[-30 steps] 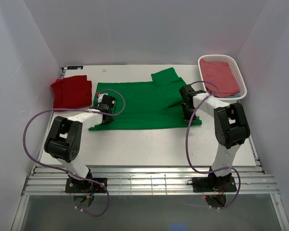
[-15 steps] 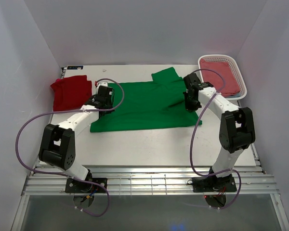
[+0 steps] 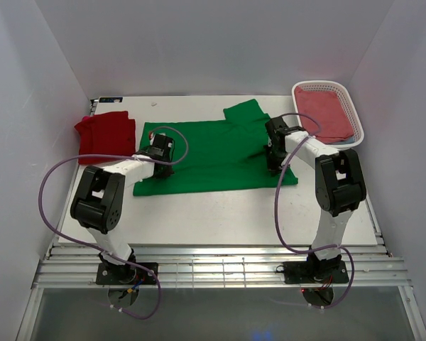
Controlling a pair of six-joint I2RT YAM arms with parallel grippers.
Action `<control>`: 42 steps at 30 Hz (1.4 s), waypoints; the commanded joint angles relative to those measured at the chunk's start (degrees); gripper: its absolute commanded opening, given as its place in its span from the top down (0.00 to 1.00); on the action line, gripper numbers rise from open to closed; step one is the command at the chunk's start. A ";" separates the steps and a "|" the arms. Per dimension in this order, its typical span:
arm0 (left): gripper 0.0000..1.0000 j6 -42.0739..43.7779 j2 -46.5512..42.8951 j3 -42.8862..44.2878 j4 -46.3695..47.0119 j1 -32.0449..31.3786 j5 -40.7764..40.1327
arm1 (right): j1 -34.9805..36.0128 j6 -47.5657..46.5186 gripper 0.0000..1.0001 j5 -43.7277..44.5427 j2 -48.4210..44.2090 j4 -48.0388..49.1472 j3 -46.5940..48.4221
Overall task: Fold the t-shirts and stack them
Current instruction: Fold the tshirt
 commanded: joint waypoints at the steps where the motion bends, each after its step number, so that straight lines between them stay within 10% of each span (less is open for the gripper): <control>1: 1.00 -2.55 -1.30 -3.26 -2.38 -0.16 0.56 | -0.02 0.71 0.92 -1.32 -2.40 0.44 -2.38; 24: 1.00 -5.81 -10.18 -11.09 -6.16 -0.24 -2.00 | 2.35 5.81 0.92 -1.85 -22.79 0.18 -18.92; 42: 1.00 -2.47 -10.36 -8.10 -6.69 -0.24 -2.00 | 2.26 2.20 0.92 0.18 -3.46 4.75 -3.96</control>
